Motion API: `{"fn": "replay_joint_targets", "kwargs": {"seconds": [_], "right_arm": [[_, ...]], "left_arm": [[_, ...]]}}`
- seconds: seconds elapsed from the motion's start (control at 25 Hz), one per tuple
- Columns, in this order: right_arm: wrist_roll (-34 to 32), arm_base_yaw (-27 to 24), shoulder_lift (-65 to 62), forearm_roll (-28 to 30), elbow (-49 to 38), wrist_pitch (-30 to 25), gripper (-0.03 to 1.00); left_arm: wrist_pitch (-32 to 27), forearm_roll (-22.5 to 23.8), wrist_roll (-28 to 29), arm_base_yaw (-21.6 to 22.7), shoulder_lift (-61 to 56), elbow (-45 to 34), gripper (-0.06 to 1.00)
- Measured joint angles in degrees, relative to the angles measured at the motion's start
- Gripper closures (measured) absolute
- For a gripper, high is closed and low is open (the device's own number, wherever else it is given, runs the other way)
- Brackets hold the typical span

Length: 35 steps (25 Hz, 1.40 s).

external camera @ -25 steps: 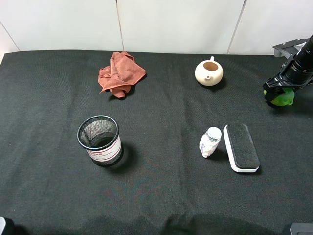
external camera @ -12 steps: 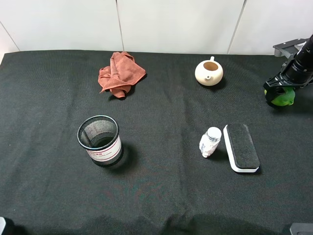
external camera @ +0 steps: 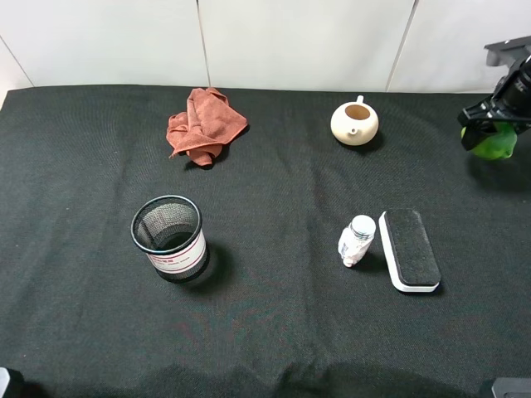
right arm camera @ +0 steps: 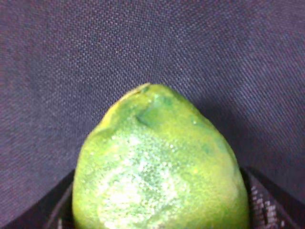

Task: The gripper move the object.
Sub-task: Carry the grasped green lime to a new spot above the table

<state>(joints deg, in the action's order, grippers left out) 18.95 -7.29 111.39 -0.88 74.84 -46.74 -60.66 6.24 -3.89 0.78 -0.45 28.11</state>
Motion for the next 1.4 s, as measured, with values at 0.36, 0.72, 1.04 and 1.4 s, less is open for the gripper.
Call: {"fn": "replay_joint_targets", "kwargs": {"seconds": [0.36, 0.72, 1.04, 1.4], "right_arm": [[-1.1, 0.0, -5.7, -3.9, 0.0, -6.5, 0.49], [-2.9, 0.1, -9.3, -8.4, 0.0, -12.2, 0.49], [-3.3, 8.3, -12.6, -9.2, 0.0, -15.5, 0.49], [-5.3, 21.7, -12.6, -9.3, 0.0, -17.3, 0.49]], "left_arm": [[0.0, 0.0, 0.0, 0.0, 0.0, 0.0, -0.03], [0.0, 0.0, 0.0, 0.0, 0.0, 0.0, -0.03], [0.0, 0.0, 0.0, 0.0, 0.0, 0.0, -0.03], [0.0, 0.0, 0.0, 0.0, 0.0, 0.0, -0.03]]}}
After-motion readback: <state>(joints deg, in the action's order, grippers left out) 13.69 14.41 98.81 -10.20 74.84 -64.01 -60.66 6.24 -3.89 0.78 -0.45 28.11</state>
